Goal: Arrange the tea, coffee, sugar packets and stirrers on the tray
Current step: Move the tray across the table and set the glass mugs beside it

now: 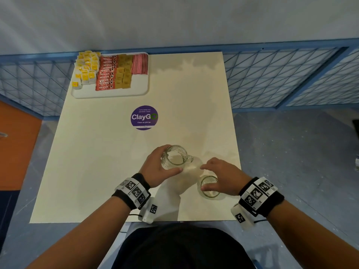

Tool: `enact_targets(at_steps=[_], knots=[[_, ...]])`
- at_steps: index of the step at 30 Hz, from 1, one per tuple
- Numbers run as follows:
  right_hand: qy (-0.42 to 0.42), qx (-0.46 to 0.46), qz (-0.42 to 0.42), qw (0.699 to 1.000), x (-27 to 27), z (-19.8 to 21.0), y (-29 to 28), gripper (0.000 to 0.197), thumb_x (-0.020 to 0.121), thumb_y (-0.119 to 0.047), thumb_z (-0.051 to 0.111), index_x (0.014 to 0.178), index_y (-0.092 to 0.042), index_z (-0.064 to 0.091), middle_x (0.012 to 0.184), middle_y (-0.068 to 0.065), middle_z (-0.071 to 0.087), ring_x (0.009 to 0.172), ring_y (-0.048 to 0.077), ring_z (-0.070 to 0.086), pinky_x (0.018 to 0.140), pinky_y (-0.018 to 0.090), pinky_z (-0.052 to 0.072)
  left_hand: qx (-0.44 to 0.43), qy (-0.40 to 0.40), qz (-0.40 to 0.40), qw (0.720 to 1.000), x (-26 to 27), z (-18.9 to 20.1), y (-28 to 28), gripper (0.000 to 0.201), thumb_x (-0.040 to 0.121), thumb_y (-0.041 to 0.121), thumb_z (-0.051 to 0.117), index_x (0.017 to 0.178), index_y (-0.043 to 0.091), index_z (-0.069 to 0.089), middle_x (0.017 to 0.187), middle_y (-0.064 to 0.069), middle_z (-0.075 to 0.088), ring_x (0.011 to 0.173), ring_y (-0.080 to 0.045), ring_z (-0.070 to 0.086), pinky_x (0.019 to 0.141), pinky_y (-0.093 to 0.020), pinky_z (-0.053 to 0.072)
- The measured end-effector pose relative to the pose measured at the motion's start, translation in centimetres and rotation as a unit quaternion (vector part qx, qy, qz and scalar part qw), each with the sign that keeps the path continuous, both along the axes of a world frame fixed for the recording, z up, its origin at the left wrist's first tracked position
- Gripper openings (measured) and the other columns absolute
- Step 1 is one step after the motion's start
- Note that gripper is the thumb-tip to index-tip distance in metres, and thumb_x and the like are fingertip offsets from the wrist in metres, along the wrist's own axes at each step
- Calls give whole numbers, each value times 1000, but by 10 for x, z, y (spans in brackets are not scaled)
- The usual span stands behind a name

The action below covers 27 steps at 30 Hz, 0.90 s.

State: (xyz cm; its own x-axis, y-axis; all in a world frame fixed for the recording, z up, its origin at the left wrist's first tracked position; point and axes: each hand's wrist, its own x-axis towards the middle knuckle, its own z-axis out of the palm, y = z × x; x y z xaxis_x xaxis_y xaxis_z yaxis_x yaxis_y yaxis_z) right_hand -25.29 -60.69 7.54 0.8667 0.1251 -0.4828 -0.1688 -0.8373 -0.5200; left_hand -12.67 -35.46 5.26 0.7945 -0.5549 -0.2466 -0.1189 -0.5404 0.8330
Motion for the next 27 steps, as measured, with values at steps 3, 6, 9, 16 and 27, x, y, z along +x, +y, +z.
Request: enact_targets(at_steps=[3, 6, 9, 16, 27], knots=[[23, -28, 20, 999, -13, -8, 3, 94, 72, -69, 76, 151, -34, 39, 149, -6, 39, 129, 19, 48, 107, 36, 42, 0, 10, 6, 1000, -3, -1, 2, 79, 63, 56, 86, 131, 33, 53, 125, 16, 61, 114, -2, 58, 98, -37, 52], [29, -31, 25, 999, -24, -14, 5, 102, 70, -65, 80, 153, -32, 32, 152, -6, 36, 130, 19, 46, 108, 37, 42, -5, 20, 11, 1000, -5, 0, 2, 78, 62, 55, 86, 130, 34, 54, 125, 16, 61, 114, -1, 58, 98, -35, 52], [31, -25, 16, 999, -30, -19, 9, 97, 74, -53, 83, 151, -27, 30, 150, -6, 37, 127, 19, 48, 104, 36, 45, -17, 31, 15, 999, -5, 1, 1, 77, 62, 53, 87, 129, 35, 54, 125, 15, 62, 114, -2, 60, 98, -36, 53], [14, -19, 23, 999, -26, -26, 14, 78, 82, -44, 76, 144, -26, 32, 145, -6, 41, 120, 18, 53, 95, 34, 51, -33, 35, 34, 998, 3, 5, -2, 76, 63, 50, 89, 129, 35, 55, 126, 15, 62, 114, -3, 59, 95, -35, 55], [0, -3, 11, 1000, 37, -7, 21, 78, 83, -49, 73, 146, -24, 35, 145, -4, 48, 116, 19, 59, 93, 33, 50, -40, 35, 82, 995, 29, 13, 18, 71, 67, 39, 91, 128, 36, 54, 124, 18, 61, 110, 4, 59, 86, -20, 52]])
